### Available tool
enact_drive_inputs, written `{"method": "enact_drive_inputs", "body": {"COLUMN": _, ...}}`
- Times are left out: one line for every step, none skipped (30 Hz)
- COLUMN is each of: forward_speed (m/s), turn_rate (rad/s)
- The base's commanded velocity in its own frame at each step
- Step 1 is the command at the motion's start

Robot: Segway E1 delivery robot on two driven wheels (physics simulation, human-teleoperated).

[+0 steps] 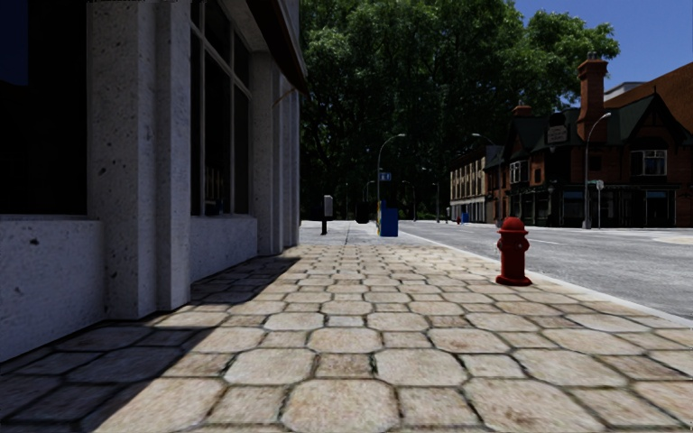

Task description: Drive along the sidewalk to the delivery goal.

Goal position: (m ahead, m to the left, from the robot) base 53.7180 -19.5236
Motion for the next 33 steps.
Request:
{"method": "enact_drive_inputs", "body": {"forward_speed": 2.0, "turn_rate": 0.0}}
{"method": "enact_drive_inputs", "body": {"forward_speed": 2.0, "turn_rate": 0.0}}
{"method": "enact_drive_inputs", "body": {"forward_speed": 2.0, "turn_rate": 0.0}}
{"method": "enact_drive_inputs", "body": {"forward_speed": 2.0, "turn_rate": 0.0}}
{"method": "enact_drive_inputs", "body": {"forward_speed": 2.0, "turn_rate": 0.0}}
{"method": "enact_drive_inputs", "body": {"forward_speed": 2.0, "turn_rate": 0.0}}
{"method": "enact_drive_inputs", "body": {"forward_speed": 2.0, "turn_rate": 0.0}}
{"method": "enact_drive_inputs", "body": {"forward_speed": 2.0, "turn_rate": 0.0}}
{"method": "enact_drive_inputs", "body": {"forward_speed": 2.0, "turn_rate": -0.03}}
{"method": "enact_drive_inputs", "body": {"forward_speed": 2.0, "turn_rate": -0.05}}
{"method": "enact_drive_inputs", "body": {"forward_speed": 2.0, "turn_rate": -0.07}}
{"method": "enact_drive_inputs", "body": {"forward_speed": 2.0, "turn_rate": -0.07}}
{"method": "enact_drive_inputs", "body": {"forward_speed": 2.0, "turn_rate": -0.1}}
{"method": "enact_drive_inputs", "body": {"forward_speed": 2.0, "turn_rate": -0.11}}
{"method": "enact_drive_inputs", "body": {"forward_speed": 2.0, "turn_rate": -0.12}}
{"method": "enact_drive_inputs", "body": {"forward_speed": 2.0, "turn_rate": -0.13}}
{"method": "enact_drive_inputs", "body": {"forward_speed": 2.0, "turn_rate": -0.13}}
{"method": "enact_drive_inputs", "body": {"forward_speed": 2.0, "turn_rate": -0.14}}
{"method": "enact_drive_inputs", "body": {"forward_speed": 2.0, "turn_rate": -0.14}}
{"method": "enact_drive_inputs", "body": {"forward_speed": 2.0, "turn_rate": -0.14}}
{"method": "enact_drive_inputs", "body": {"forward_speed": 2.0, "turn_rate": -0.14}}
{"method": "enact_drive_inputs", "body": {"forward_speed": 2.0, "turn_rate": -0.14}}
{"method": "enact_drive_inputs", "body": {"forward_speed": 2.0, "turn_rate": -0.11}}
{"method": "enact_drive_inputs", "body": {"forward_speed": 2.0, "turn_rate": 0.0}}
{"method": "enact_drive_inputs", "body": {"forward_speed": 2.0, "turn_rate": 0.0}}
{"method": "enact_drive_inputs", "body": {"forward_speed": 2.0, "turn_rate": 0.0}}
{"method": "enact_drive_inputs", "body": {"forward_speed": 2.0, "turn_rate": 0.0}}
{"method": "enact_drive_inputs", "body": {"forward_speed": 2.0, "turn_rate": 0.0}}
{"method": "enact_drive_inputs", "body": {"forward_speed": 2.0, "turn_rate": 0.0}}
{"method": "enact_drive_inputs", "body": {"forward_speed": 2.0, "turn_rate": 0.0}}
{"method": "enact_drive_inputs", "body": {"forward_speed": 2.0, "turn_rate": 0.0}}
{"method": "enact_drive_inputs", "body": {"forward_speed": 2.0, "turn_rate": 0.0}}
{"method": "enact_drive_inputs", "body": {"forward_speed": 2.0, "turn_rate": 0.0}}
